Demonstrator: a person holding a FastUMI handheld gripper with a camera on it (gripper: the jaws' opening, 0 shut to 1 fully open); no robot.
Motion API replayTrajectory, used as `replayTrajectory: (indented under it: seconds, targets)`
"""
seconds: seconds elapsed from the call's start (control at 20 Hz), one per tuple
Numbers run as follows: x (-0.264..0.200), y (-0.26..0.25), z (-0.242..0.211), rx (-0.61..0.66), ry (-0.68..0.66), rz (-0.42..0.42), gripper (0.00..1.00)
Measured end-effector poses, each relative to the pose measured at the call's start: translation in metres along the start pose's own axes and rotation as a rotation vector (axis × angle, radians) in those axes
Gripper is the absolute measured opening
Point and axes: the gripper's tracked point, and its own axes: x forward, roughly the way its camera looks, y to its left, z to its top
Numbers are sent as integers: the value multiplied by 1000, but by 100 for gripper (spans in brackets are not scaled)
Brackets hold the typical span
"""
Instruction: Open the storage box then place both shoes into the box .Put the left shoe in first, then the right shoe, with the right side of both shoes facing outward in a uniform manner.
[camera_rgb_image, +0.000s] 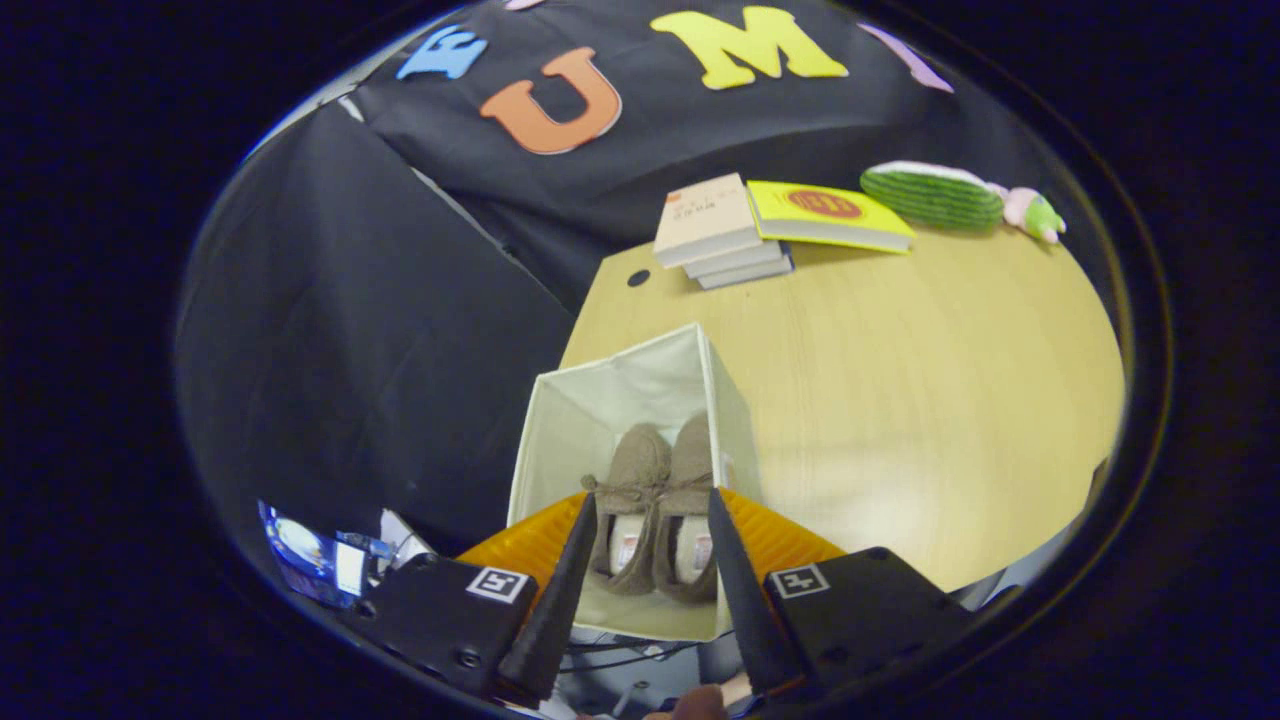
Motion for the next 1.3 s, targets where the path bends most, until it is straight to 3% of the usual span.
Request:
replayTrajectory:
  seconds: [0.35, 0.5, 0.7, 0.9, 1.3]
  targets:
    - [-68, -27, 58, -189, -373, -52, 80]
    - [-120, -64, 79, -287, -560, -130, 89]
    - [-197, -103, 87, -348, -771, -214, 94]
    - [-242, -136, 81, -367, -864, -259, 94]
    - [-285, -190, 76, -358, -913, -320, 94]
